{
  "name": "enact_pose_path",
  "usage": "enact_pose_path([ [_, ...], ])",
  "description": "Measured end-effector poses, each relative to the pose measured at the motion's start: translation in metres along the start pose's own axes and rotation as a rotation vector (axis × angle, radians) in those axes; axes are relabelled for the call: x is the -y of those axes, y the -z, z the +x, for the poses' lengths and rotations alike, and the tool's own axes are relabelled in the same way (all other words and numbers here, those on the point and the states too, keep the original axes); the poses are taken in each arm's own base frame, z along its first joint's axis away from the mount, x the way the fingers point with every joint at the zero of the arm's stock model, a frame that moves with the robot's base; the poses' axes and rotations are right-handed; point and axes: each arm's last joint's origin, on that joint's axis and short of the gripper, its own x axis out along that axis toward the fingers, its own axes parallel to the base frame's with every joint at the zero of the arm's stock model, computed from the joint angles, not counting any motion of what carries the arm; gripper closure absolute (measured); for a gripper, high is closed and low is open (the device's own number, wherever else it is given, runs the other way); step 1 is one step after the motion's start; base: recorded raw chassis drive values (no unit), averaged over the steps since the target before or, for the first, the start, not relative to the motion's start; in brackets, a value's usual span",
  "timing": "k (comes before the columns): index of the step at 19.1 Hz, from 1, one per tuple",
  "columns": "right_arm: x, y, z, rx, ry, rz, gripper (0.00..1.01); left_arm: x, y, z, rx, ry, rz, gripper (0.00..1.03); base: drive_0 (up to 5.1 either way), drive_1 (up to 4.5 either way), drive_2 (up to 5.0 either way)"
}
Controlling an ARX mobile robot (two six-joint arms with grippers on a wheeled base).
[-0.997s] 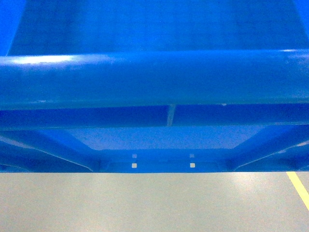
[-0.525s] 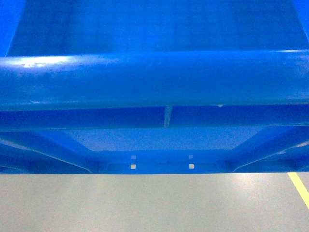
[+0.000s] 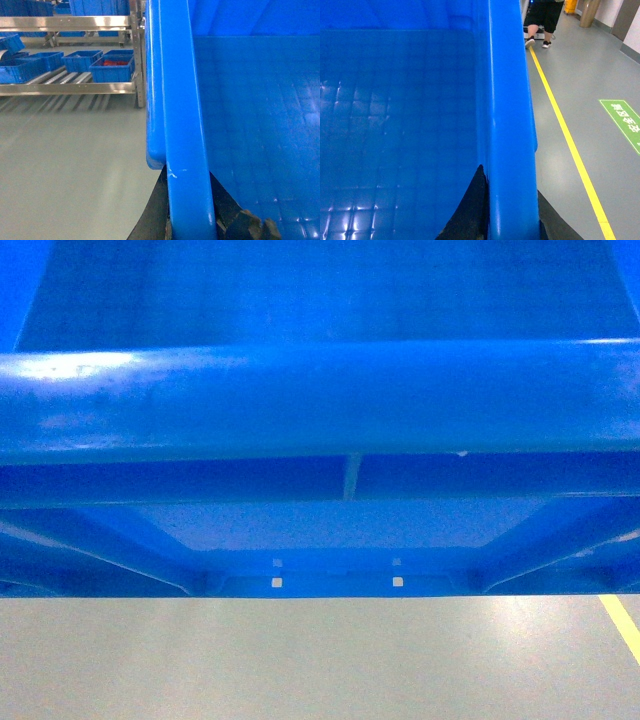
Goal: Place box next to blue box on left shelf
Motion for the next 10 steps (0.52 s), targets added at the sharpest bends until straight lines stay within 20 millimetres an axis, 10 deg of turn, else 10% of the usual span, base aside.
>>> enact_pose_path([
  [10,-0.0001,0.0003,0.0002,-0.003,0.001,-0.001,0.92,0.0000,0.0000,0.0000,0.000,0.000,0.001,0.96,0.0,3.97,-4.0],
])
